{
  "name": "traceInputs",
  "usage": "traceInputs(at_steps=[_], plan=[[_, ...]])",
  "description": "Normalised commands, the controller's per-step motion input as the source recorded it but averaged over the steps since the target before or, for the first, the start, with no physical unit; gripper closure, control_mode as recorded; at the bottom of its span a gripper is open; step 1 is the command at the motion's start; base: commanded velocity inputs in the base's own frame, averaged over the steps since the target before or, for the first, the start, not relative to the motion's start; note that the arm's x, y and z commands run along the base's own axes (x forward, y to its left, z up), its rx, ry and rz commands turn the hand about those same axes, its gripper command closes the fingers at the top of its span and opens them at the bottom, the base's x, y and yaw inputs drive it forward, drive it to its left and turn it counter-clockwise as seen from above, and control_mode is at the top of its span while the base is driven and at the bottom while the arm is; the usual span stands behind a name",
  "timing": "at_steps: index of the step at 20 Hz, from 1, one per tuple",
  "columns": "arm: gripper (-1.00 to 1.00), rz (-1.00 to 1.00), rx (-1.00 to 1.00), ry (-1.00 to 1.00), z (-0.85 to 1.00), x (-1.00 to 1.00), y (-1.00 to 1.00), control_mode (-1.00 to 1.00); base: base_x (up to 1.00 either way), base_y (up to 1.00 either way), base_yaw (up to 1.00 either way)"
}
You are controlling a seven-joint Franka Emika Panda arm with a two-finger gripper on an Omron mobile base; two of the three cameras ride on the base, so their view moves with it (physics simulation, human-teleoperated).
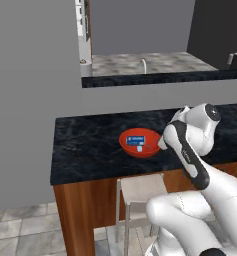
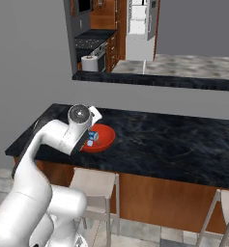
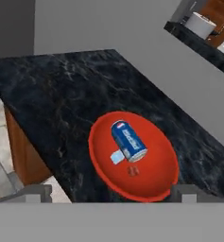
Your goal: Open the fridge, grab two sodas, and place both sodas inside the bowl with ice on the dining counter.
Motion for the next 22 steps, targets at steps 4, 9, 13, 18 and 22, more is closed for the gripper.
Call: traceInputs(at_steps=[4, 9, 13, 18, 22], plan=[[-1.0, -0.42, 0.2, 0.0, 0.15, -0.7, -0.16, -1.0, 0.0, 0.0, 0.0], [-1.0, -0.37, 0.12, 0.0, 0.12, -0.7, -0.13, -1.0, 0.0, 0.0, 0.0], [-1.0, -0.38, 0.09, 0.0, 0.03, -0.81, -0.01, -1.0, 0.0, 0.0, 0.0], [-1.0, -0.36, 0.05, -0.02, 0.0, -0.91, 0.0, -1.0, 0.0, 0.0, 0.0], [-1.0, -0.23, 0.03, -0.01, -0.11, -0.87, 0.0, -1.0, 0.0, 0.0, 0.0]])
